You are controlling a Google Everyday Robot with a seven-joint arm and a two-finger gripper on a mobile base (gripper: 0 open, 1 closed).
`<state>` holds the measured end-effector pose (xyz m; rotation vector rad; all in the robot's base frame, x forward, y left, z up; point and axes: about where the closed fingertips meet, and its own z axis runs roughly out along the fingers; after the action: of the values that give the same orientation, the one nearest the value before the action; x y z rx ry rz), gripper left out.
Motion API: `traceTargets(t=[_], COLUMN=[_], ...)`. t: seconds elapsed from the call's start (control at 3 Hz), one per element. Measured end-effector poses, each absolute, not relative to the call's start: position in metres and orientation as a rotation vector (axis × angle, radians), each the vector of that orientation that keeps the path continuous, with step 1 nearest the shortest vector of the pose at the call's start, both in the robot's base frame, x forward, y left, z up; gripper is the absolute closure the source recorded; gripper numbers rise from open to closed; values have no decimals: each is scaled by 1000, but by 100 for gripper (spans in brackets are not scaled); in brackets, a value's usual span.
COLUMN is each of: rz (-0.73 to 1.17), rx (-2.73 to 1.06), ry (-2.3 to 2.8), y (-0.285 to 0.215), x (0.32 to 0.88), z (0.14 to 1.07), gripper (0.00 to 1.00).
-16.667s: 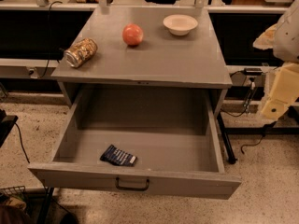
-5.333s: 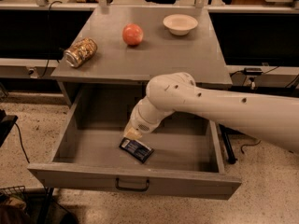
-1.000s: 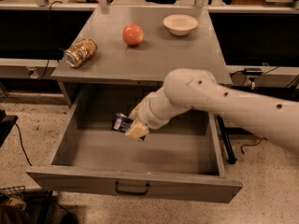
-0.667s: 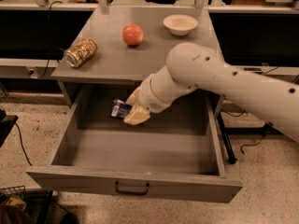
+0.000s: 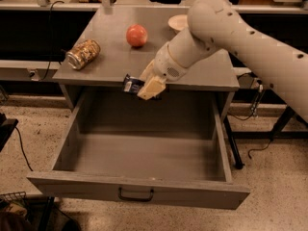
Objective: Pick rxbar blueberry from top drawer and place on counter
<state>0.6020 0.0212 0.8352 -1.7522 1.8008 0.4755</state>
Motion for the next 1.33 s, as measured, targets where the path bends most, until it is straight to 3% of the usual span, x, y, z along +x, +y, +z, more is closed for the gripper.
traceTargets(t=[1.0,1.33], rz=[403,386], rx=[-1337,-1206], ry=[2182,2253], y=[-62,-81], x=[678,694], z=[848,846], gripper=[100,87])
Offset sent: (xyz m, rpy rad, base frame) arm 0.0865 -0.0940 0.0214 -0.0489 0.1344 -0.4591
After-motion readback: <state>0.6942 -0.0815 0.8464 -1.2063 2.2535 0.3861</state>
